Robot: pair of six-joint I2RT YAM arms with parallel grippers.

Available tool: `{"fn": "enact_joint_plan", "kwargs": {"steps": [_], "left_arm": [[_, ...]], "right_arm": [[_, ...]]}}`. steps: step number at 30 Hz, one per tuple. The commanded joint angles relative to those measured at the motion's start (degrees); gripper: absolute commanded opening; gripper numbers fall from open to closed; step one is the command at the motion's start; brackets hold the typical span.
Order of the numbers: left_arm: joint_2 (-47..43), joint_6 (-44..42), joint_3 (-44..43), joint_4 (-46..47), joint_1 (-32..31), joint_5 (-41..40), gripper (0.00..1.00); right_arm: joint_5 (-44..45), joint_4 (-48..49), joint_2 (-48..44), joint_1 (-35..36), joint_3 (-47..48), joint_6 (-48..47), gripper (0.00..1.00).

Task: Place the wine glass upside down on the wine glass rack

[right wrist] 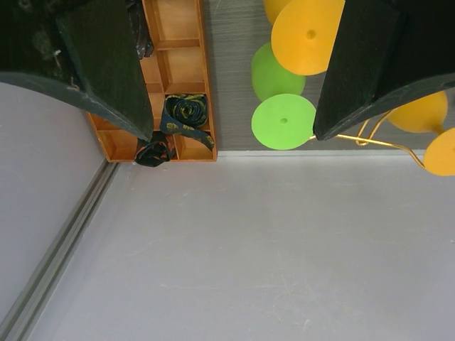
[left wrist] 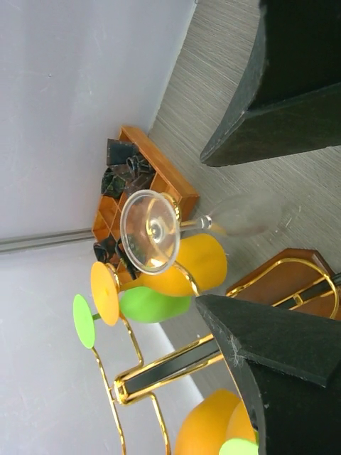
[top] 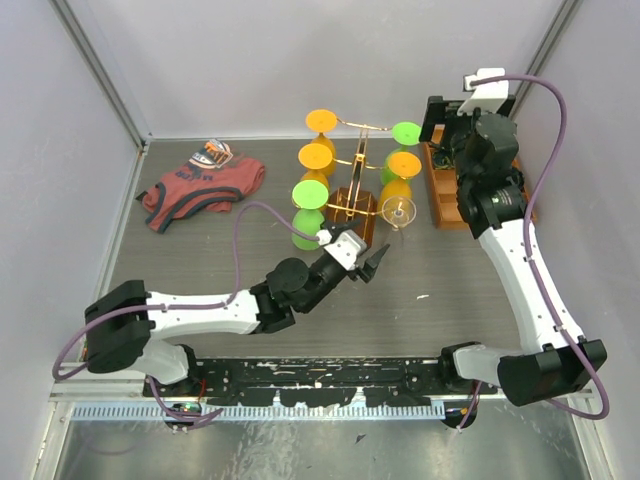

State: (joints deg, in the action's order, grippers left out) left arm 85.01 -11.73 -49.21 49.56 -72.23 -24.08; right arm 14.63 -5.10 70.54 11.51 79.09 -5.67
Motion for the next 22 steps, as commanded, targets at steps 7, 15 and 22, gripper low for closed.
{"fn": "enact_joint_plan", "kwargs": {"steps": [7, 15, 22], "left_arm": [[-2.6, -13.4, -11.8, -2.0, 0.1, -5.5, 0.86], [-0.9, -19.2, -25.0, -0.7, 3.0, -11.0, 0.93], [-4.6, -20.9, -25.0, -3.3, 5.1, -12.0, 0.93]], "right_arm": [[4.7, -3.2, 1.1, -0.2, 9.1, 3.4, 1.0], [3.5, -4.6, 0.4, -0.2, 10.2, 3.6, 1.0], [6.4, -2.2, -1.9, -0.2, 8.9, 3.9, 1.0]]}}
